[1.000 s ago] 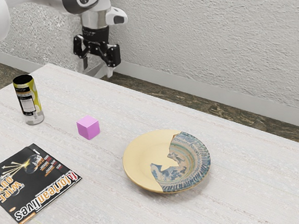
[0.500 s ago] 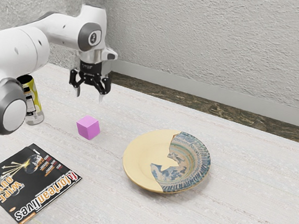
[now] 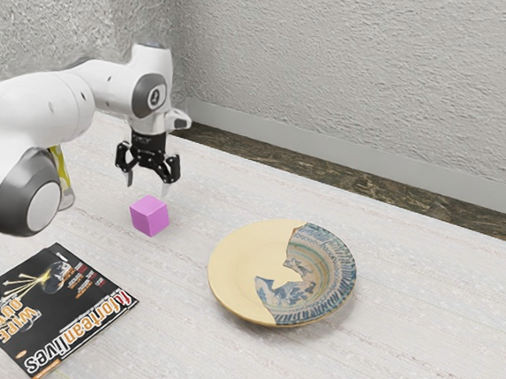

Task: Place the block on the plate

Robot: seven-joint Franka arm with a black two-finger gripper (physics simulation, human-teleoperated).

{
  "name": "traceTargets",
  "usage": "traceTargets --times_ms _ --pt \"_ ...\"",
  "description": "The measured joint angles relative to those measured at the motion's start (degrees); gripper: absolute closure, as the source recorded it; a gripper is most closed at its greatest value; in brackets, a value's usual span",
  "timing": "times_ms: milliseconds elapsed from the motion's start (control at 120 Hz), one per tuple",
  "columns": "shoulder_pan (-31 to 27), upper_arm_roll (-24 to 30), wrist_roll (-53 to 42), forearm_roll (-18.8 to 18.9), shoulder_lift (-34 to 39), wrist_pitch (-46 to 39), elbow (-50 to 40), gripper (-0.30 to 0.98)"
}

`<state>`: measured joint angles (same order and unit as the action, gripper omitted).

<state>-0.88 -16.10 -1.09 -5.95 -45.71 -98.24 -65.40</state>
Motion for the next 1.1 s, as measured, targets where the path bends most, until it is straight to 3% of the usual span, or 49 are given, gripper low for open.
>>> traceTargets --times_ms 933,1100 --pt "-0.5 0.6 -4.9 -0.6 -0.4 -8.1 -8.6 0.00" --pt "-0.5 0.6 -5.1 -1.5 -0.6 -9.0 -9.0 0.11"
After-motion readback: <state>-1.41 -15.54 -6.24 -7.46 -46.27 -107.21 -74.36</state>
